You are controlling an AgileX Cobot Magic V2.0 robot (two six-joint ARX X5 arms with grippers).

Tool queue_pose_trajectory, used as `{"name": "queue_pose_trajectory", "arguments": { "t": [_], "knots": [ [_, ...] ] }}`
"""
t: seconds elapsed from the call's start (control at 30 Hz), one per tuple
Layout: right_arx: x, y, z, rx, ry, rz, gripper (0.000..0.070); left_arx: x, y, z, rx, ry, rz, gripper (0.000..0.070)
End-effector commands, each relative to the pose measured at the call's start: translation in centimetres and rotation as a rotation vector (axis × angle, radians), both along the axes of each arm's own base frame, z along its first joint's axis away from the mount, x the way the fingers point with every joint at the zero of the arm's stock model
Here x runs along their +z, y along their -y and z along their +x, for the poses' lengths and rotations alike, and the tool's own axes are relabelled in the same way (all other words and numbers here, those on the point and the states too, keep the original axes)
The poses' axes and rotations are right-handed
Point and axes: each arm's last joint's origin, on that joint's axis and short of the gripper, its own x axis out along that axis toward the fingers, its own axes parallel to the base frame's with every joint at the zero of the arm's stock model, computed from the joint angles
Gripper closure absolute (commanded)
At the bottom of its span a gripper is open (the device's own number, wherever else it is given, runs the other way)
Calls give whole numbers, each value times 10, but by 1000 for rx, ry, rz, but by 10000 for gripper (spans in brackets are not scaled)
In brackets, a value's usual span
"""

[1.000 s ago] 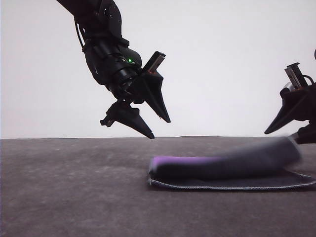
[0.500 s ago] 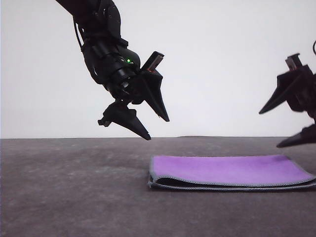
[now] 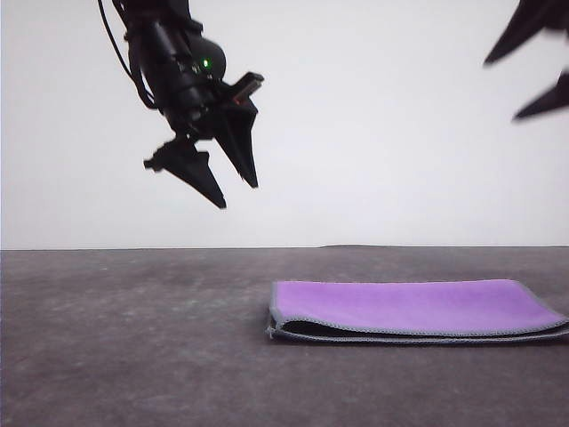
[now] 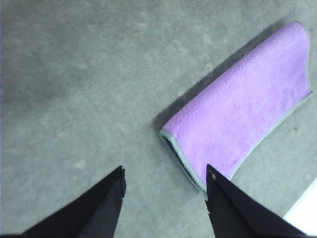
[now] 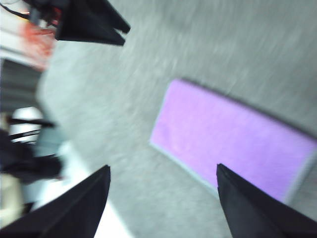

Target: Fold clothes

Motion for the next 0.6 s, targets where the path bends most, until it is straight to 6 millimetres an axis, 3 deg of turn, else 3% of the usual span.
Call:
{"name": "queue_pose_trajectory", "arguments": {
  "t": [0.0,0.27,0.4,0.57],
  "knots": [
    [24,-2,-14,-46,63,-48,272,20,0,-6,-17,67,14,387],
    [89,-12,-101,-237,358,-248,271,64,-19,-33,97,197,241,391],
    [103,-16,-139,-279,439,-259,271,82,-31,-51,159,237,329,390],
    [109,-19,-168,-289,493,-262,271,89,-45,-81,195,247,380,390]
  ]
}}
